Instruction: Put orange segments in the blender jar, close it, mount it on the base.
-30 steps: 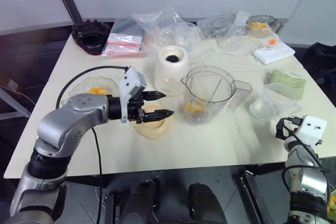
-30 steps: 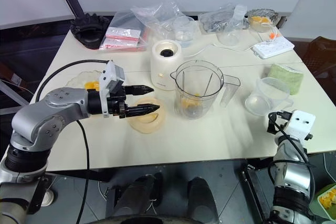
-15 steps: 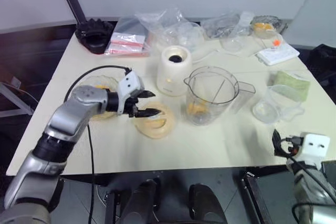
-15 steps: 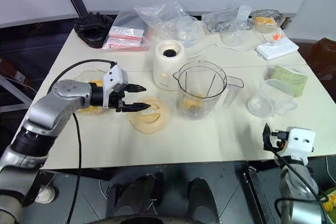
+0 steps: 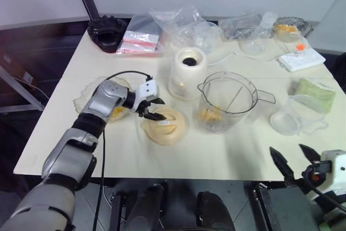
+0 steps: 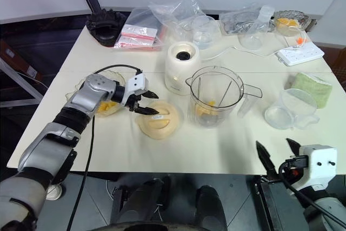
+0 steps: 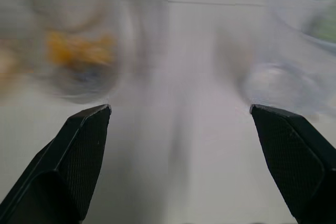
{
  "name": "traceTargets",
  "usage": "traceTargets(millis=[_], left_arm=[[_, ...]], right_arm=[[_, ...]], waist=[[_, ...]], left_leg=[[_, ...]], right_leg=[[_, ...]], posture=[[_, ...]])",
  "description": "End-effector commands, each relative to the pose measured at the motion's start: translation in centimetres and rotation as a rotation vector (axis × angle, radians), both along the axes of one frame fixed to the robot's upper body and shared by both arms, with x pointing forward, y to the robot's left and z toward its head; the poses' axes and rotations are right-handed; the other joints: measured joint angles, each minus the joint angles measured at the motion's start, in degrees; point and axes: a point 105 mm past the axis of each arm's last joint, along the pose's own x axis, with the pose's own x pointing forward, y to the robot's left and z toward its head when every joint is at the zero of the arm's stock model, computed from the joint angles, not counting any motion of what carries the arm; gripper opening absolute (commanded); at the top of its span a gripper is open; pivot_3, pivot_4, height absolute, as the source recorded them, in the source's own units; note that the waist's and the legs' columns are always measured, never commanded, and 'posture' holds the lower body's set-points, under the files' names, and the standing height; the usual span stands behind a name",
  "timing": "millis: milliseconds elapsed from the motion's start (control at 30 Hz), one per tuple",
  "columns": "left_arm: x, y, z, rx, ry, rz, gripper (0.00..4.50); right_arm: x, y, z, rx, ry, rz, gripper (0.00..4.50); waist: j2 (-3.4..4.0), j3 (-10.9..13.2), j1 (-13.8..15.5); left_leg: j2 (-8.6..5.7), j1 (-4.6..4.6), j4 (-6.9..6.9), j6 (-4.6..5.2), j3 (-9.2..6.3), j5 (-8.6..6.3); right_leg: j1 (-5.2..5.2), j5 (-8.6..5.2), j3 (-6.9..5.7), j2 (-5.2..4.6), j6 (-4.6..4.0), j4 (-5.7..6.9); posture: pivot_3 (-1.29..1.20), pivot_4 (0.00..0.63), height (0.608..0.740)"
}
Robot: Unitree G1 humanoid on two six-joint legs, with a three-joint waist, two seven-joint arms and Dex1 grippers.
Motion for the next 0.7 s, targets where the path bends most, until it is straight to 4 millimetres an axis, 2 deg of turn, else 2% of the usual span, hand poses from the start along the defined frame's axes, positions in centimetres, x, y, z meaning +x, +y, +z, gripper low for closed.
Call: traceTargets(millis=[33,267,400,500,600,700], left_arm=[[0.2,-0.6,0.2,0.014,-0.039,-0.02,3.4],[-0.2,-1.2,-1.3,0.047,-0.018,-0.009,3.4],[-0.5,-1.2,-2.5,0.082,-0.011,0.006,3.4],[-0.3,-1.2,-3.5,0.087,0.004,0.05,3.4],[-0.7,-1.3,-4.4,0.099,0.022,0.049,3.4],[-0.6,-1.1,-5.0,0.116,0.03,0.065,2.45]], right_arm=[[0.4,2.4,2.9,-0.006,-0.022,0.172,4.45],[2.3,4.8,5.5,-0.059,-0.024,0.355,4.45],[3.4,5.6,6.7,-0.07,-0.053,0.392,4.45],[4.2,5.8,7.1,-0.061,-0.063,0.407,4.45],[4.6,5.9,6.6,-0.079,-0.051,0.399,4.45],[4.5,6.3,6.5,-0.066,-0.052,0.403,4.5]], waist=[[-0.21,0.08,-0.46],[-0.5,0.22,-1.17],[-0.56,0.22,-1.01],[-0.59,0.23,-0.77],[-0.6,0.23,-0.71],[-0.6,0.22,-0.77]], left_leg=[[-0.01,0.01,0.08,0.04,0.01,-0.02],[0.15,0.09,0.96,0.0,-0.01,-0.13],[0.17,0.09,1.03,-0.02,-0.01,-0.13],[0.15,0.02,1.02,0.02,-0.01,-0.11],[0.12,-0.08,1.01,0.23,-0.01,-0.12],[0.11,-0.07,1.0,0.28,0.0,-0.16]], right_leg=[[0.07,0.01,-0.01,-0.02,0.01,-0.04],[0.56,0.01,-0.03,-0.04,-0.31,-0.04],[0.67,0.08,-0.05,-0.15,-0.4,-0.12],[0.62,0.09,-0.12,-0.2,-0.39,-0.15],[0.57,0.08,-0.16,-0.21,-0.32,-0.21],[0.56,0.15,-0.16,-0.19,-0.18,-0.19]], posture=[[0.0,0.15,0.74],[0.0,0.15,0.74],[0.0,0.15,0.74],[0.0,0.15,0.74],[0.0,0.15,0.74],[0.0,0.15,0.74]])
